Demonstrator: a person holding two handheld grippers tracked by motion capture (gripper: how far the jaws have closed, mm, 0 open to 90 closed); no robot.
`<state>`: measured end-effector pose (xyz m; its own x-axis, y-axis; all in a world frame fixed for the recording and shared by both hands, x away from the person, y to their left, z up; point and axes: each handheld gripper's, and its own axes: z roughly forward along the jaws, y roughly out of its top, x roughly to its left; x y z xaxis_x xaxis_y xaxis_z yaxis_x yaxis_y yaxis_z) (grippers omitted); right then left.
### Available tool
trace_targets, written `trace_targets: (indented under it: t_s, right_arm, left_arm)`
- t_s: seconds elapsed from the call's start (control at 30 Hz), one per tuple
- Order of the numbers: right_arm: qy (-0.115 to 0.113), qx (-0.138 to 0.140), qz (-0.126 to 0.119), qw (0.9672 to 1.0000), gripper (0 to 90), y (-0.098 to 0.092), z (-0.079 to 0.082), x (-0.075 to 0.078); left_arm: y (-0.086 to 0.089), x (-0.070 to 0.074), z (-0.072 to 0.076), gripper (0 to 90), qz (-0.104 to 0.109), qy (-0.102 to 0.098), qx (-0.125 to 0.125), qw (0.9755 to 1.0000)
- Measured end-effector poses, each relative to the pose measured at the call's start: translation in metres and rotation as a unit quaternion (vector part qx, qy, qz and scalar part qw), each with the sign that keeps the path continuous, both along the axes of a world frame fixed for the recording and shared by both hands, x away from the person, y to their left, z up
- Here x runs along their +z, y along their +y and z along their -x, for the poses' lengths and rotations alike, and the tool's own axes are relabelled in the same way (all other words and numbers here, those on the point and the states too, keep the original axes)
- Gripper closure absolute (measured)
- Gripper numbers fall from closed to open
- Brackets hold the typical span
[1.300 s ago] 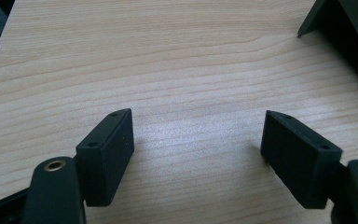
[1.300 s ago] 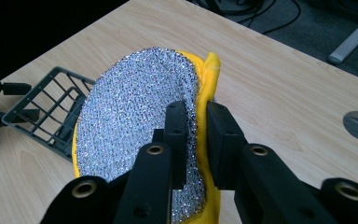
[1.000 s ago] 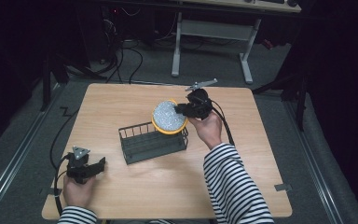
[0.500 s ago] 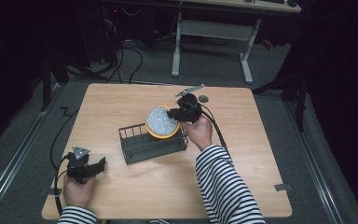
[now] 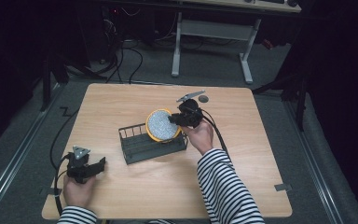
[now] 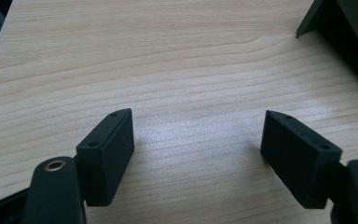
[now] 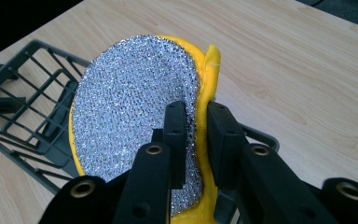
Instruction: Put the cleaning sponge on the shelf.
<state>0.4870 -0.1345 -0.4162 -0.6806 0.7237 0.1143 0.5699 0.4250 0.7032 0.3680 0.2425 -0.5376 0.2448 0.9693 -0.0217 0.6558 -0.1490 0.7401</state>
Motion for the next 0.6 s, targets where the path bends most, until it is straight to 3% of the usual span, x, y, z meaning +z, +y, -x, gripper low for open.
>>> trace_targets:
  t_s: [0.5,0.6]
  right_arm:
    - [0.009,0.013,0.018,0.9997,78.9,-0.007,0.012,-0.013]
    - [0.009,0.01,0.015,0.9998,74.1,-0.009,0.013,-0.013]
  left_arm:
    - [0.0,0.0,0.0,26.2,0.0,0.0,0.0,1.0]
    - [0.0,0.0,0.0,26.2,0.0,0.0,0.0,1.0]
